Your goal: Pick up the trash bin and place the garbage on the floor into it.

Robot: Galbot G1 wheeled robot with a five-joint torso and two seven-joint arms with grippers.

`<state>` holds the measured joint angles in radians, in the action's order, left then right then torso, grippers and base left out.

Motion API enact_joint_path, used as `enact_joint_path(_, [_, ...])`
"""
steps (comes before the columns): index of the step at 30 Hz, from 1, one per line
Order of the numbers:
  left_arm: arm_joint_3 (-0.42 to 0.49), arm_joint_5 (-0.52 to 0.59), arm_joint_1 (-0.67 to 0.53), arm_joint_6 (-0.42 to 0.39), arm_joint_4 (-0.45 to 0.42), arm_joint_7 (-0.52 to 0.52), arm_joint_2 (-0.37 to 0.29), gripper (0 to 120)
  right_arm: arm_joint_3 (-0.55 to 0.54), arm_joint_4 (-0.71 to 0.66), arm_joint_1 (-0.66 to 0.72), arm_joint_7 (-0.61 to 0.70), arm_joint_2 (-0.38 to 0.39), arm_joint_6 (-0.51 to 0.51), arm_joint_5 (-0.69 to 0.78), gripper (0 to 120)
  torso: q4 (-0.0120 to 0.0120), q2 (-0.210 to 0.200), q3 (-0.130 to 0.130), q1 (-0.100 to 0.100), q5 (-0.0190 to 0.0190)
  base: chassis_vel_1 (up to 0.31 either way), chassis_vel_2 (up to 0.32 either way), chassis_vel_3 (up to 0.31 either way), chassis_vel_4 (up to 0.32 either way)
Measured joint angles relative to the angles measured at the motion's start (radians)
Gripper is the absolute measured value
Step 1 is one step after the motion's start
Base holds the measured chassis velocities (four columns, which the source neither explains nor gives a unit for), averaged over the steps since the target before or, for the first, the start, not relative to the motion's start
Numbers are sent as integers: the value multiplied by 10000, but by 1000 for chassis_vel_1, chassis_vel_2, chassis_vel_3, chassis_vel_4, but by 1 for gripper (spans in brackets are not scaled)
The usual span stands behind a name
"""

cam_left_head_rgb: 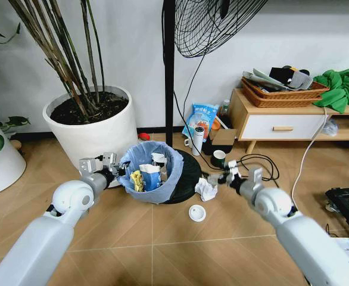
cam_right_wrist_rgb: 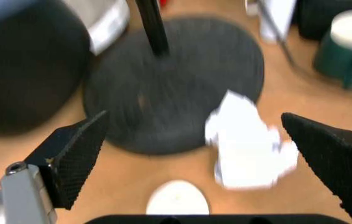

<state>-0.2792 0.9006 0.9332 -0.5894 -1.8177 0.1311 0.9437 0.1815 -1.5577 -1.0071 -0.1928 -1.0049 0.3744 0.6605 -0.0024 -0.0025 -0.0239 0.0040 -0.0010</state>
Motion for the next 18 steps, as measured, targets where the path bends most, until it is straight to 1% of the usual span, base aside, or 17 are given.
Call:
enact_joint_path(3, [24, 12, -41, 2, -9, 9, 1, 0, -110, 398, -52, 24, -183, -31, -258, 100, 0, 0, 0, 0, 1, 0, 0, 0, 0])
enact_joint_path(6, [59, 29, -77, 5, -40, 26, 7, 0, -299, 1400, 63, 17, -726, -185, -812, 100, 0, 0, 0, 0, 2, 0, 0, 0, 0])
enact_joint_path(7, [59, 29, -77, 5, -40, 26, 7, 0, -299, 1400, 63, 17, -726, -185, -812, 100, 0, 0, 0, 0, 2, 0, 0, 0, 0])
enact_joint_path(12, [72, 52, -79, 12, -77, 115, 14, 0, -412, 2611, 320, -12, -1556, -366, -1245, 100, 4, 0, 0, 0, 0, 0, 0, 0, 0])
enact_joint_path(14, [77, 57, -79, 12, -80, 122, 18, 0, -428, 2760, 346, -12, -1646, -366, -1279, 100, 3, 0, 0, 0, 0, 0, 0, 0, 0])
enact_joint_path(18, [160, 58, -111, 23, -76, 145, 82, 0, -485, 3804, 601, 37, -2203, -424, -1624, 100, 2, 0, 0, 0, 1, 0, 0, 0, 0])
